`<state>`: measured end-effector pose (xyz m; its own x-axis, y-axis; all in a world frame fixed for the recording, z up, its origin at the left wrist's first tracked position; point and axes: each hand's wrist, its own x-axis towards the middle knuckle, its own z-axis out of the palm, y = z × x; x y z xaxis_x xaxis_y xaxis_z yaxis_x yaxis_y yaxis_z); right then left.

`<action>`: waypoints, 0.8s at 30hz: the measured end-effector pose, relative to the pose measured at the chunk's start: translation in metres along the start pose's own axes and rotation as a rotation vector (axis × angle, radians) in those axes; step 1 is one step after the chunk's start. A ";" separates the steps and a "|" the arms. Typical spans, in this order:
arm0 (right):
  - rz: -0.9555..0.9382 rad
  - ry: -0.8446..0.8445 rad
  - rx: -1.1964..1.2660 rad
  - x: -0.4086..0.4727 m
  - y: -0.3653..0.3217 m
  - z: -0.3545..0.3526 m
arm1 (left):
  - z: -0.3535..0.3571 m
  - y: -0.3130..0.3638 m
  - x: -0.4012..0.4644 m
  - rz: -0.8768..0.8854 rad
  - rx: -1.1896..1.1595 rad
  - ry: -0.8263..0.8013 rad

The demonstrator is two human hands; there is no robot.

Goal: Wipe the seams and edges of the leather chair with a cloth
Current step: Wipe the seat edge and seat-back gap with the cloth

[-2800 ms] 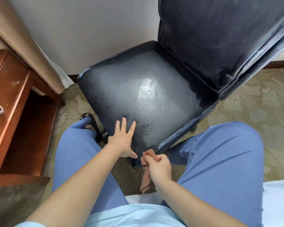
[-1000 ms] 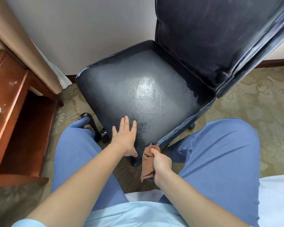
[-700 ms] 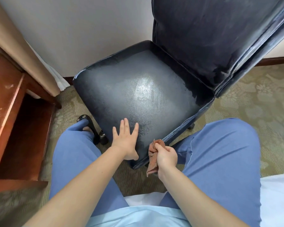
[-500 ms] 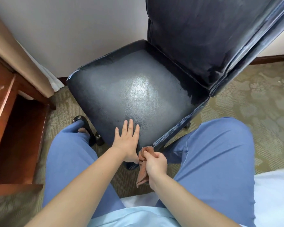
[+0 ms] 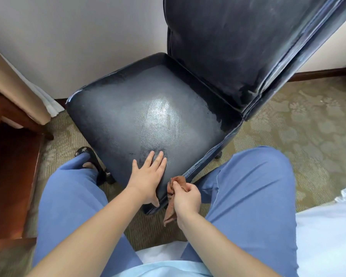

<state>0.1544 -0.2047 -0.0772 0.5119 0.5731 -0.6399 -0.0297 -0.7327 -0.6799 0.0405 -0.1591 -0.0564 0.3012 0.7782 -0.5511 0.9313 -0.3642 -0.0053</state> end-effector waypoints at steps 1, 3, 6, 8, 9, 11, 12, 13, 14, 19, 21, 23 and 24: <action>-0.004 0.028 0.031 0.003 -0.005 -0.001 | -0.001 0.000 0.000 -0.001 0.001 -0.002; -0.018 0.071 0.072 0.009 -0.015 -0.005 | -0.003 0.002 0.000 -0.003 0.009 -0.008; -0.045 0.024 0.002 0.005 -0.011 -0.006 | -0.008 0.005 0.002 -0.004 0.046 -0.023; -0.042 -0.060 -0.070 -0.005 0.001 -0.002 | -0.010 0.005 0.004 -0.006 0.060 -0.030; -0.034 -0.091 -0.093 -0.009 0.005 0.000 | -0.011 0.006 0.004 -0.005 0.058 -0.034; -0.024 -0.091 -0.084 -0.010 0.006 0.001 | -0.012 0.005 0.004 -0.004 0.048 -0.037; -0.025 -0.058 -0.050 -0.006 0.002 0.000 | -0.011 0.004 0.005 -0.005 0.039 -0.038; -0.026 -0.016 -0.004 -0.001 -0.005 -0.002 | -0.011 0.003 0.005 -0.007 0.029 -0.037; -0.028 0.027 0.040 0.006 -0.011 -0.004 | -0.011 0.003 0.005 -0.008 0.021 -0.037; -0.019 0.034 0.029 0.010 -0.017 -0.009 | -0.016 0.004 0.006 -0.004 0.015 -0.040; -0.002 -0.037 -0.032 -0.002 -0.003 -0.005 | -0.017 0.006 0.007 -0.002 0.029 -0.035; 0.012 -0.091 -0.053 -0.011 0.007 -0.002 | -0.018 0.006 0.007 0.004 0.037 -0.028; 0.012 -0.084 -0.040 -0.011 0.008 -0.001 | -0.017 0.007 0.007 0.008 0.040 -0.029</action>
<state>0.1493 -0.2168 -0.0753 0.4375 0.5914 -0.6773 -0.0003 -0.7532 -0.6578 0.0526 -0.1468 -0.0459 0.3022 0.7604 -0.5749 0.9196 -0.3913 -0.0341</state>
